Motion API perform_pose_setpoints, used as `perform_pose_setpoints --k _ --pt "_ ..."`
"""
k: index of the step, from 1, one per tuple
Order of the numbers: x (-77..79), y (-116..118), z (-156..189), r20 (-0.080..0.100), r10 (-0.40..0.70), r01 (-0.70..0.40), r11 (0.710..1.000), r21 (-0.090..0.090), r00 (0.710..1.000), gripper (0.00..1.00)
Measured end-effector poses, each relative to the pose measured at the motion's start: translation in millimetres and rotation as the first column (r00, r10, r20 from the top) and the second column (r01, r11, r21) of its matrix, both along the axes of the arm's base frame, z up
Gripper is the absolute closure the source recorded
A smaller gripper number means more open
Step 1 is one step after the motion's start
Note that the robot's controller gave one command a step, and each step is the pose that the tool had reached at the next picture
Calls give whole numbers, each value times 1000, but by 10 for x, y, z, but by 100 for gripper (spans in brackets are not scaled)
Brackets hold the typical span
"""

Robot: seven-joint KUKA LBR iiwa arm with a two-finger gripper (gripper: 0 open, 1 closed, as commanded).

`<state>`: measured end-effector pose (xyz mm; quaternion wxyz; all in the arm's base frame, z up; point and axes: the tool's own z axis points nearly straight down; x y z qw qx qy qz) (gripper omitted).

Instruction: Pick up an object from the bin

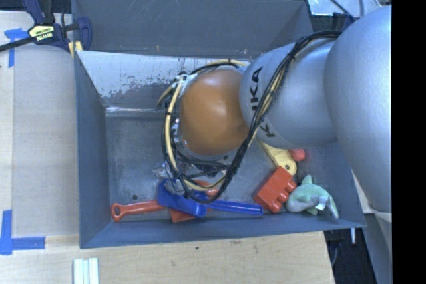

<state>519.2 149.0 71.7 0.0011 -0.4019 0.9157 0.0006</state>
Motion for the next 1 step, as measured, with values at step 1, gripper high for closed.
perform_pose_setpoints --k 1 --pt "-41 88 1408 3 13 -13 1000 2 1000 100"
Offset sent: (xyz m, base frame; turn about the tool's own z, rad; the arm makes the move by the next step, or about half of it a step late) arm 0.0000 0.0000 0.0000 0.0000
